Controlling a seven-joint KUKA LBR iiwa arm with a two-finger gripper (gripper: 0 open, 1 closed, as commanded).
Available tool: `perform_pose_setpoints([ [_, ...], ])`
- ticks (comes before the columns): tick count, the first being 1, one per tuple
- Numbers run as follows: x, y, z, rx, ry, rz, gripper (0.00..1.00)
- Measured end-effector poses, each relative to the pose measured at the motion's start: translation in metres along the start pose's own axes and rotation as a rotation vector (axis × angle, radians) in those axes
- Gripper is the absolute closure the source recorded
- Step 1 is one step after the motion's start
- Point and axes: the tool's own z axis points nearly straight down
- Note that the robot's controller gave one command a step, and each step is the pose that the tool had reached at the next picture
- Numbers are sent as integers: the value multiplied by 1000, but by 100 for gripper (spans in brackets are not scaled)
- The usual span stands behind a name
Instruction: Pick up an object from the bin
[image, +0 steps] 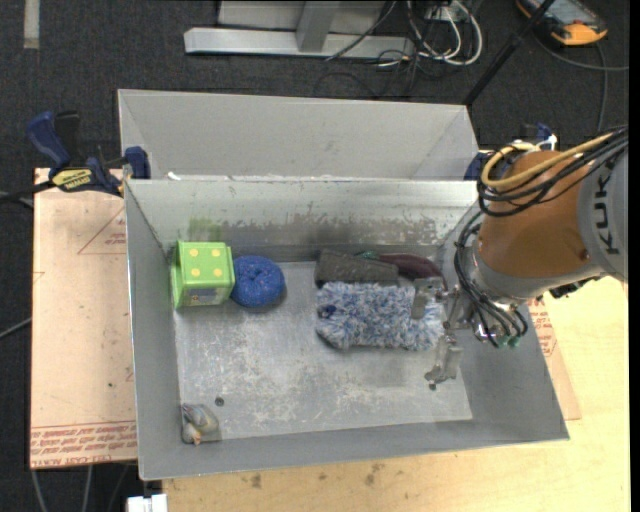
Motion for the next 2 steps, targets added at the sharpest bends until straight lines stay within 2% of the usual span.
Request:
perform_pose_setpoints([
  [1, -2, 0, -5, 1, -8, -2, 0],
  [2, -32, 17, 36, 2, -15, -90, 0],
])
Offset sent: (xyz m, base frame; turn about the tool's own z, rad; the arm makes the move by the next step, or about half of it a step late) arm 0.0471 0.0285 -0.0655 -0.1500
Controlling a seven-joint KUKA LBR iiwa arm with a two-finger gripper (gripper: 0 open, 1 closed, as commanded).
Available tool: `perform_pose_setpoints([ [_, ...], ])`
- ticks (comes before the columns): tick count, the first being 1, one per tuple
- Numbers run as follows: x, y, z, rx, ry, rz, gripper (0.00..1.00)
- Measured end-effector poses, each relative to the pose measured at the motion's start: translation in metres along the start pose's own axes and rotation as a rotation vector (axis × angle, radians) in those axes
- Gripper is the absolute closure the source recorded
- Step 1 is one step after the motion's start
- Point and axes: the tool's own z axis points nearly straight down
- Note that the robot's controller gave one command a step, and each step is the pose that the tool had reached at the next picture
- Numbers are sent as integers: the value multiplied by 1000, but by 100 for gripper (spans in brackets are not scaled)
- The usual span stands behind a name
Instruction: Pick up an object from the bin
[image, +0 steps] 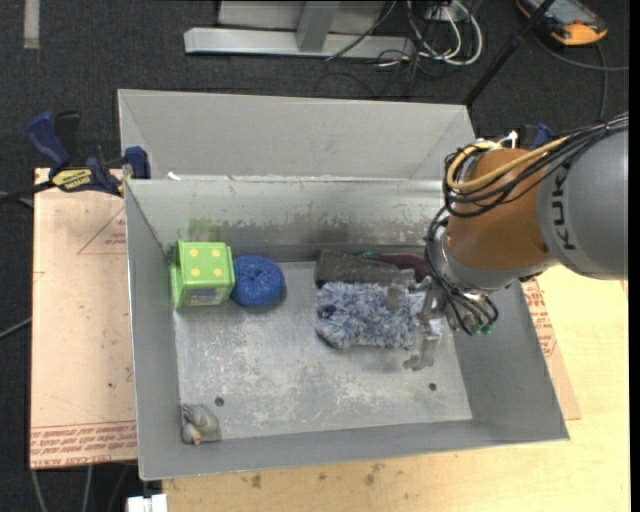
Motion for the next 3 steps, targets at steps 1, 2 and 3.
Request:
perform_pose_setpoints([
  [1, -10, -5, 47, -1, -3, -21, 100],
  [2, -10, -5, 47, -1, -3, -22, 100],
  [3, 19, -10, -121, 0, 0, -66, 100],
])
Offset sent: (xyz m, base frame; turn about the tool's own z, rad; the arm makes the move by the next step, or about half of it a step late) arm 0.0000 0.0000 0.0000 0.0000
